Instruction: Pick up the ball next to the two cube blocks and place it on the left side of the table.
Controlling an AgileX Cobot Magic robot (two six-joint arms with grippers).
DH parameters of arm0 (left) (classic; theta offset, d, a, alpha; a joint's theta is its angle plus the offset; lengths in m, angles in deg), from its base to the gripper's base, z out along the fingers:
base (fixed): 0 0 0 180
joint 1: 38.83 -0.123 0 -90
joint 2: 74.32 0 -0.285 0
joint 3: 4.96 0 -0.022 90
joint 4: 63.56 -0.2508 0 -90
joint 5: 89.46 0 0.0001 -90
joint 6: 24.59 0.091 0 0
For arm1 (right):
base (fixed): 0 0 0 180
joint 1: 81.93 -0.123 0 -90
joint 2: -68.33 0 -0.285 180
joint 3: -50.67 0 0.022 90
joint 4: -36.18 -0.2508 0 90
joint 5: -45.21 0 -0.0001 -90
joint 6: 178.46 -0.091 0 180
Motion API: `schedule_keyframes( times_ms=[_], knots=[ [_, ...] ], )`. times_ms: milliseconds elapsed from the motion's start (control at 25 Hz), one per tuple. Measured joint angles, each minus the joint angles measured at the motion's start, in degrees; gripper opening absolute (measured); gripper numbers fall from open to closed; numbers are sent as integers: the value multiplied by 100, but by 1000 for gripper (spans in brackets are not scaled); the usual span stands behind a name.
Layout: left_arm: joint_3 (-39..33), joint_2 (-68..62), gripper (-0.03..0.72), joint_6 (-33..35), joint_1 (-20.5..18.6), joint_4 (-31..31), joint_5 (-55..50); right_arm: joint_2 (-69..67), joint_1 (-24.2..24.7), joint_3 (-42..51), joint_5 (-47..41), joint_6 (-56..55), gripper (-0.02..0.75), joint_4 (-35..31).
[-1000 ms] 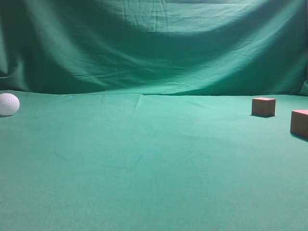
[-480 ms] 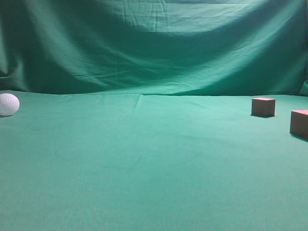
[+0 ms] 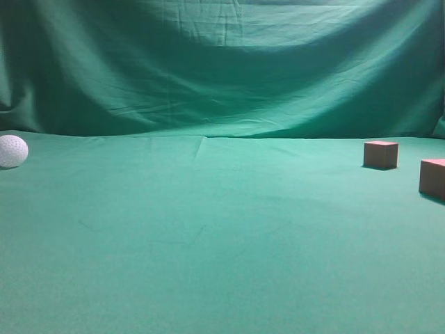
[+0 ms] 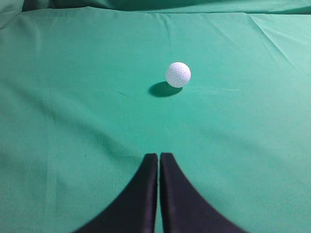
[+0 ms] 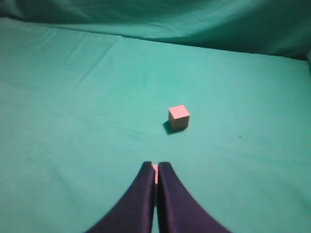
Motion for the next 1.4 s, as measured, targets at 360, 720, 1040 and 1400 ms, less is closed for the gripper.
schedule_keyframes(
  times_ms=[360,720,1040,1400],
  knots=[
    [0,0,0,0,0,0,0,1269,1089,1521,597,29,0,-76],
    [0,0,0,0,0,0,0,1603,1347,1902,593,124,0,-466],
    [0,0,0,0,0,0,0,1603,1440,1902,526,287,0,-502],
    [0,0,0,0,0,0,0,1603,1440,1902,515,300,0,-502]
  ],
)
